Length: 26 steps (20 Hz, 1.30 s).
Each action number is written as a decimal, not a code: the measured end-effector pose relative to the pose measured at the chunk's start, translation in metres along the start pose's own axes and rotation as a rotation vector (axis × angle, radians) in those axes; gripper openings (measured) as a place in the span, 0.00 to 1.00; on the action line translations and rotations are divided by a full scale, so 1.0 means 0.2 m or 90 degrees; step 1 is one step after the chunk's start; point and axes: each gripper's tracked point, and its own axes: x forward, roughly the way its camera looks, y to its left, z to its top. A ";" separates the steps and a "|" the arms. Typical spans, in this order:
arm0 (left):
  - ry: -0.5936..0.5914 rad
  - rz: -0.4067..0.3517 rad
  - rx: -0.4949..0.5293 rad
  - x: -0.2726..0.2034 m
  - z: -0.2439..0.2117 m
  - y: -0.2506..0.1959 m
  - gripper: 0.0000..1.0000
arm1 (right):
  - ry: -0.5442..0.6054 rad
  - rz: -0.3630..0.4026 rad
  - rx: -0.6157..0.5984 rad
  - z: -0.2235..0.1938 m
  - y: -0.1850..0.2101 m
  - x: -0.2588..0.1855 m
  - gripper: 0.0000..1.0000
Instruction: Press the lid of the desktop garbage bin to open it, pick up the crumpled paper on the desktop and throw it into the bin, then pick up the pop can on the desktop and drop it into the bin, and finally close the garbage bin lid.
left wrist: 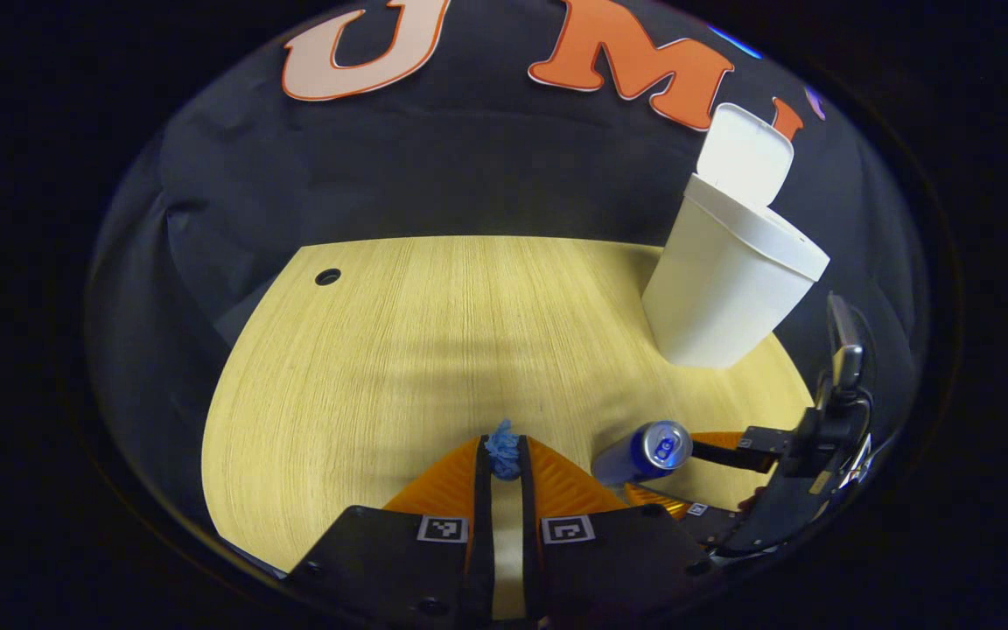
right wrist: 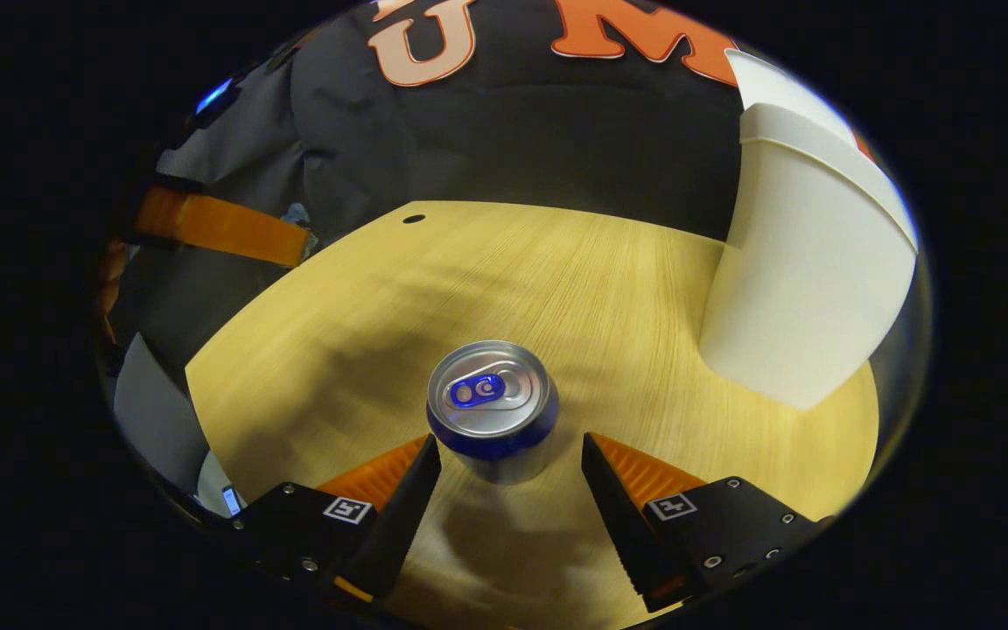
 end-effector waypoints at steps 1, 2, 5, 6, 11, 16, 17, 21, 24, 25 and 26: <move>-0.006 0.002 0.000 -0.03 0.00 0.00 0.17 | -0.001 0.004 -0.004 0.01 0.00 0.01 0.98; -0.013 0.007 0.002 -0.04 0.00 0.00 0.17 | -0.001 0.008 -0.009 0.01 0.01 0.02 0.98; -0.036 0.012 -0.003 -0.11 0.04 -0.02 0.16 | 0.005 0.017 -0.020 0.01 0.02 0.06 0.98; -0.046 0.014 -0.002 -0.13 0.05 -0.03 0.17 | 0.008 0.019 -0.020 0.01 0.02 0.07 0.98; -0.079 0.008 -0.002 -0.18 0.12 -0.07 0.17 | -0.003 0.019 -0.017 0.03 0.01 0.03 0.80; -0.103 -0.027 0.005 -0.17 0.21 -0.20 0.17 | -0.019 -0.004 -0.001 0.04 -0.06 -0.05 0.80; -0.109 -0.040 0.006 -0.17 0.23 -0.25 0.17 | -0.021 -0.013 0.006 0.04 -0.08 -0.08 0.80; -0.130 -0.071 0.038 -0.13 0.31 -0.37 0.17 | -0.045 -0.052 0.032 0.02 -0.15 -0.24 0.80; -0.137 -0.101 0.060 -0.09 0.35 -0.50 0.17 | -0.066 -0.083 0.050 0.02 -0.19 -0.38 0.75; -0.141 -0.109 0.070 -0.09 0.37 -0.54 0.17 | -0.072 -0.095 0.056 0.03 -0.21 -0.42 0.80; -0.146 -0.117 0.080 -0.08 0.39 -0.58 0.17 | -0.077 -0.104 0.061 0.02 -0.23 -0.47 0.80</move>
